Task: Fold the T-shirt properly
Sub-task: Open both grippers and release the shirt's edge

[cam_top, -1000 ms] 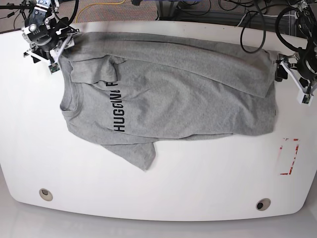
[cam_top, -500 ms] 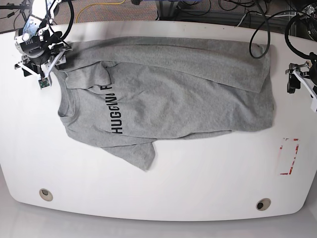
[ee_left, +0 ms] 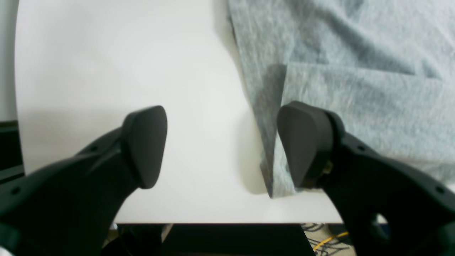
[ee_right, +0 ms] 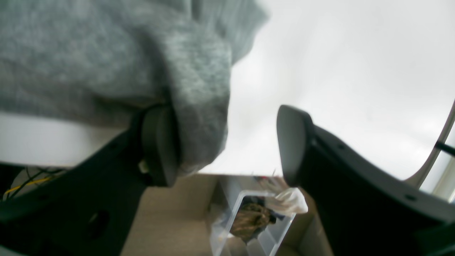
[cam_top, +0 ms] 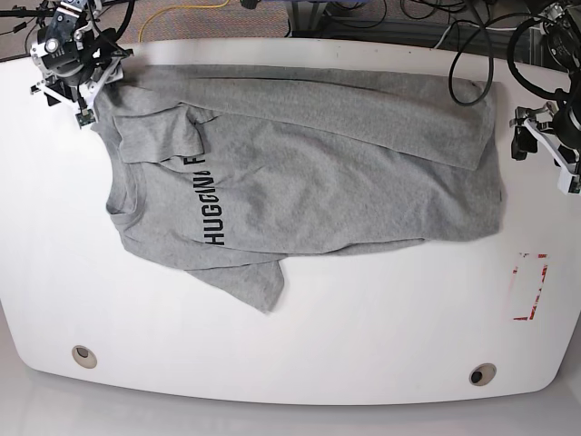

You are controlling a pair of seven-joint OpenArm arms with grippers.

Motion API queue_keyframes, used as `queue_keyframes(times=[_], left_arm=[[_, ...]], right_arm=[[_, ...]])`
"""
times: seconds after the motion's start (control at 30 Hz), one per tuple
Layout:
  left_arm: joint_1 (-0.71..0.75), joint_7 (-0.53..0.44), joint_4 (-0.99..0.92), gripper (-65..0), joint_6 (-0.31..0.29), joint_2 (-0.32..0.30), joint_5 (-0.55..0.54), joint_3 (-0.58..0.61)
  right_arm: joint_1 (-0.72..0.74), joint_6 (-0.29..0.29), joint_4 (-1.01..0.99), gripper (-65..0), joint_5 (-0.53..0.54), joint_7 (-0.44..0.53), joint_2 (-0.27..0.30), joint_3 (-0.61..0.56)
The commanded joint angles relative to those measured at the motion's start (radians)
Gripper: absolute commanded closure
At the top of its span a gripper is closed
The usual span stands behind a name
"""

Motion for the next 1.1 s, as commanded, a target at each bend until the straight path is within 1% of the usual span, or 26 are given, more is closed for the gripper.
queue_keyframes(times=[0.0,0.17,0.4,0.63,0.73,0.93,1.07], left_arm=[[-0.006,-0.015,0.015,-48.5,-0.002,-0.018,-0.003,-0.008],[-0.006,-0.019,0.015,-48.5,-0.002,-0.017,-0.003,0.030],[-0.006,-0.069,0.015,-48.5,0.001,-0.017,-0.003,0.078],[-0.006,-0.070,0.015,-48.5,0.002,-0.017,-0.003,0.082],[-0.008,-0.070,0.015,-48.5,0.004,-0.017,-0.003,0.082],[-0.009,-0.072,0.015,-48.5,0.004,-0.018,-0.003,0.082],[-0.009,-0.072,0.015,-48.5,0.004,-0.018,-0.003,0.084]], right_arm=[[0.004,-0.005,0.018,-39.8,0.005,0.028,0.030,0.007],[0.053,-0.005,0.019,-39.6,-0.001,0.022,0.033,0.007],[0.096,-0.005,0.021,-39.6,0.008,-0.006,0.038,0.001],[0.194,-0.005,0.021,-39.5,0.002,-0.009,0.030,-0.002],[0.224,-0.005,0.019,-39.5,0.000,-0.038,0.030,-0.002],[0.260,-0.005,0.013,-39.5,0.006,-0.058,0.028,-0.005],[0.253,-0.005,0.018,-39.5,0.002,-0.103,0.036,-0.053]])
